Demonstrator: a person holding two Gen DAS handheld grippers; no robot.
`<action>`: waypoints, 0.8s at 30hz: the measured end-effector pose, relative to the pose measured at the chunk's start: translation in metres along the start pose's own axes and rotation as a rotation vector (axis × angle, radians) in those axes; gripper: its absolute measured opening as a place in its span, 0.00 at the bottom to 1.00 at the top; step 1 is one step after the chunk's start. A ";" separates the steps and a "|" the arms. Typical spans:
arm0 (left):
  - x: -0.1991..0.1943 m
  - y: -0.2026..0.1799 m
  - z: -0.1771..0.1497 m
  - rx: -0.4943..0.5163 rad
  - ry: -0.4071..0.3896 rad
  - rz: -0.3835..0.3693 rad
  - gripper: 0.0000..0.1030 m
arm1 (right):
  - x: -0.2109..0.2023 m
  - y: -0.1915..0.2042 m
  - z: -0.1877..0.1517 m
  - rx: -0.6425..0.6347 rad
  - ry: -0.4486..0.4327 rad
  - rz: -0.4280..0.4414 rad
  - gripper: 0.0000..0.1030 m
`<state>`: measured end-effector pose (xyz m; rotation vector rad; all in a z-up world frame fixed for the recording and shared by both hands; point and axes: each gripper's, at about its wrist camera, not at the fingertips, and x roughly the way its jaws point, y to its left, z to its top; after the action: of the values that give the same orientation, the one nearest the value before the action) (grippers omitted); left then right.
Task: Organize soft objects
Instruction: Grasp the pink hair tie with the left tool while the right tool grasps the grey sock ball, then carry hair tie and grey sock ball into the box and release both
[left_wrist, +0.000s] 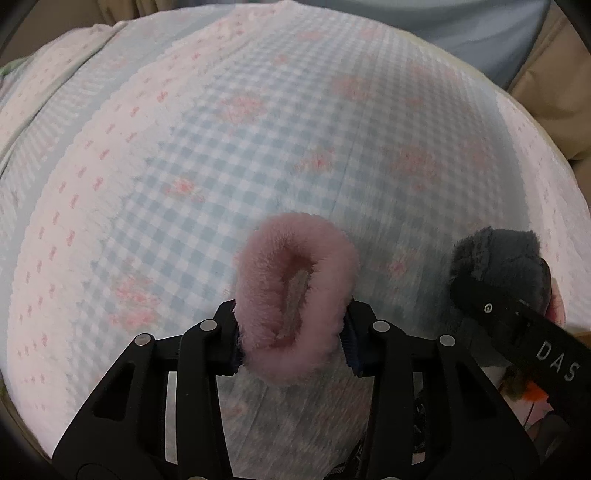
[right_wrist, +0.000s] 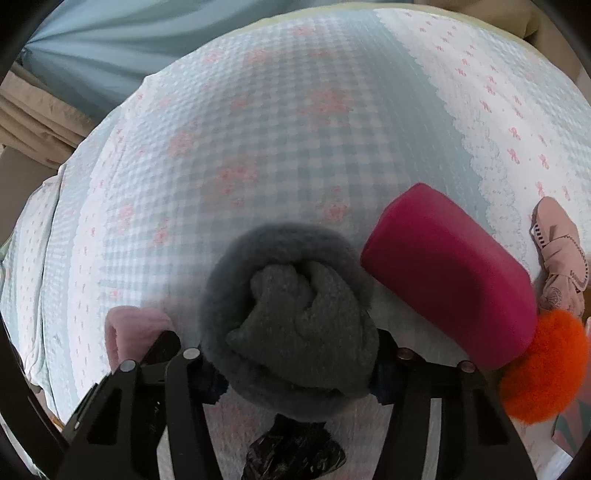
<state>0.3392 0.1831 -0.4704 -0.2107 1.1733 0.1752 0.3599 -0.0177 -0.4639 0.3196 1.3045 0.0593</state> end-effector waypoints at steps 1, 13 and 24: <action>-0.004 0.001 0.001 0.003 -0.006 -0.002 0.36 | -0.004 0.002 -0.001 -0.004 -0.007 0.000 0.52; -0.109 0.022 0.015 0.059 -0.117 -0.055 0.36 | -0.096 0.024 -0.024 -0.053 -0.092 0.013 0.52; -0.239 0.024 0.015 0.195 -0.205 -0.102 0.36 | -0.235 0.055 -0.059 -0.125 -0.227 0.004 0.52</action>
<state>0.2568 0.2035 -0.2450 -0.0786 0.9657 -0.0081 0.2475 -0.0061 -0.2422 0.2157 1.0697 0.1042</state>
